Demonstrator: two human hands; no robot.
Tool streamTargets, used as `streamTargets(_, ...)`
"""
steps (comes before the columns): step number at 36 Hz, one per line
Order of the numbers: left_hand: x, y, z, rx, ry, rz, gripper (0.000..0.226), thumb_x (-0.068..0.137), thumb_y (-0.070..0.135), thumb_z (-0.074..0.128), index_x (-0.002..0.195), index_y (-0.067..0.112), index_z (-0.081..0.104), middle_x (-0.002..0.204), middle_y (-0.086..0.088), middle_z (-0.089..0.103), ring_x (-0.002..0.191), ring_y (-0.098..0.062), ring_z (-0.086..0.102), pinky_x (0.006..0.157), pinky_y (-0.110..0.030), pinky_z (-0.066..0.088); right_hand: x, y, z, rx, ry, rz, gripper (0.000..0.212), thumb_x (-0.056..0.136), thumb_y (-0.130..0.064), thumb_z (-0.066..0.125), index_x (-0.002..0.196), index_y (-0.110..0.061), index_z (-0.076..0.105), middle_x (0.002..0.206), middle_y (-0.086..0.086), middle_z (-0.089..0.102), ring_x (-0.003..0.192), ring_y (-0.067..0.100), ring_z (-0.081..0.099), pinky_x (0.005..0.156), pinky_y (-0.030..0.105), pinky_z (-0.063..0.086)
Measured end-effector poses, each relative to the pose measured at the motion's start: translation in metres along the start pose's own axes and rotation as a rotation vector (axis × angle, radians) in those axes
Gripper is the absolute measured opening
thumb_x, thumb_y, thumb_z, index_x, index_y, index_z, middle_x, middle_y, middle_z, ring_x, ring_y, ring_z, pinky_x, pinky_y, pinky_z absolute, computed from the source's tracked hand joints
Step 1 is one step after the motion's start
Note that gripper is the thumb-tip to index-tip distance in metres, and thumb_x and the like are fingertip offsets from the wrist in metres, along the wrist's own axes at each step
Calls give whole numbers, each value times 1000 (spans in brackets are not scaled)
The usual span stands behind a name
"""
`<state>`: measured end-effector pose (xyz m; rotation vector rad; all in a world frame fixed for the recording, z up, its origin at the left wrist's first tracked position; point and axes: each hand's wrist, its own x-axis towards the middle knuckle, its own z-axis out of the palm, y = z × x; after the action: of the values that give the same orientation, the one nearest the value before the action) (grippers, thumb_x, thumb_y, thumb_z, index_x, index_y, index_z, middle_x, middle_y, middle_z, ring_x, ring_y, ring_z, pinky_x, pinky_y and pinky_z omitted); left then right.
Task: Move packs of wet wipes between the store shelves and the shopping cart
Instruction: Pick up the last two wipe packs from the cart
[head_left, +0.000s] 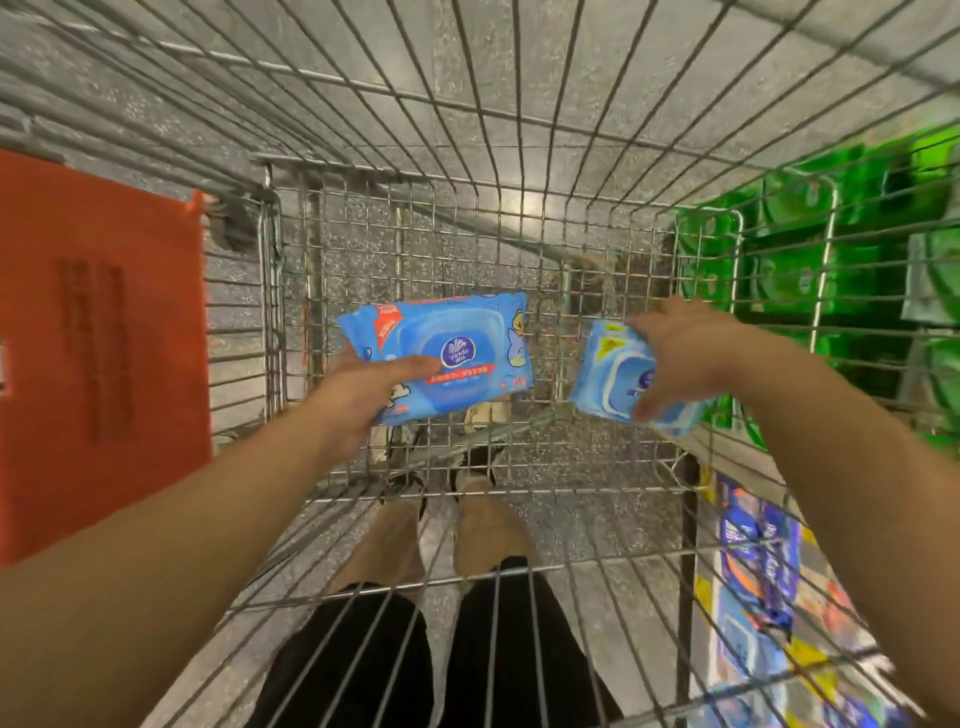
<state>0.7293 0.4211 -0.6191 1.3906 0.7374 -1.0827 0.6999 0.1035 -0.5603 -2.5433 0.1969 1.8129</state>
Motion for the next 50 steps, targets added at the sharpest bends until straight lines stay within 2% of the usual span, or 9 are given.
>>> streamTargets(7,-4,4,7,67,27,14,40,72,8,85,109,12,71,101,-6,78,92,-28,75,83,-45,60,9,-6,20,223,-7,-6,140,50,-62,94,153,-9,15,154,15,31,140,35,36,114,46,38)
streamTargets(14,-25,18,9,25,10,23,35,75,7,82,108,12,71,99,-10,78,77,-24,76,60,-34,60,7,-13,45,249,16,36,158,49,-79,83,161,-10,-4,164,20,7,150,44,13,120,57,27)
streamTargets(17,-40,26,8,-12,-11,36,49,65,11,87,111,8,71,100,-11,77,81,-29,75,69,-42,62,2,-13,54,481,-5,42,140,62,-62,89,160,-5,7,165,17,16,148,37,25,113,48,37)
streamTargets(21,-68,39,7,-63,-26,68,39,60,16,81,98,13,74,94,-10,78,73,-25,75,64,-37,62,-13,-13,59,734,-17,50,105,51,-62,93,127,1,58,111,13,66,87,24,63,69,35,47)
streamTargets(26,-110,62,-3,-12,-64,130,41,59,20,86,99,15,74,97,-10,78,69,-25,74,60,-38,61,-56,-17,60,1221,-40,-56,61,69,-28,94,119,-10,65,109,10,75,92,25,74,76,38,60)
streamTargets(30,-153,84,-5,-33,-98,228,53,55,22,83,106,15,72,98,-7,78,72,-23,75,53,-31,58,-114,-17,49,1688,-56,-138,33,82,-15,76,113,-5,68,81,5,78,68,20,74,63,32,59)
streamTargets(36,-227,121,-4,-7,-186,374,98,26,40,98,115,12,70,106,-8,76,85,-23,75,69,-41,63,-212,-12,44,2078,56,-379,93,23,-43,105,104,-9,76,104,18,77,84,31,77,63,41,63)
streamTargets(45,-320,156,39,103,-393,496,87,42,34,85,125,12,67,122,-10,71,100,-31,69,86,-46,51,-386,-21,74,2431,465,-619,79,7,-37,104,80,-12,84,85,13,79,71,26,77,52,33,59)
streamTargets(50,-381,151,94,162,-633,509,44,62,19,69,105,13,71,86,-1,78,63,-16,74,49,-27,58,-464,-19,123,2670,677,-655,84,11,-18,106,90,-3,83,98,21,77,79,33,77,61,50,63)
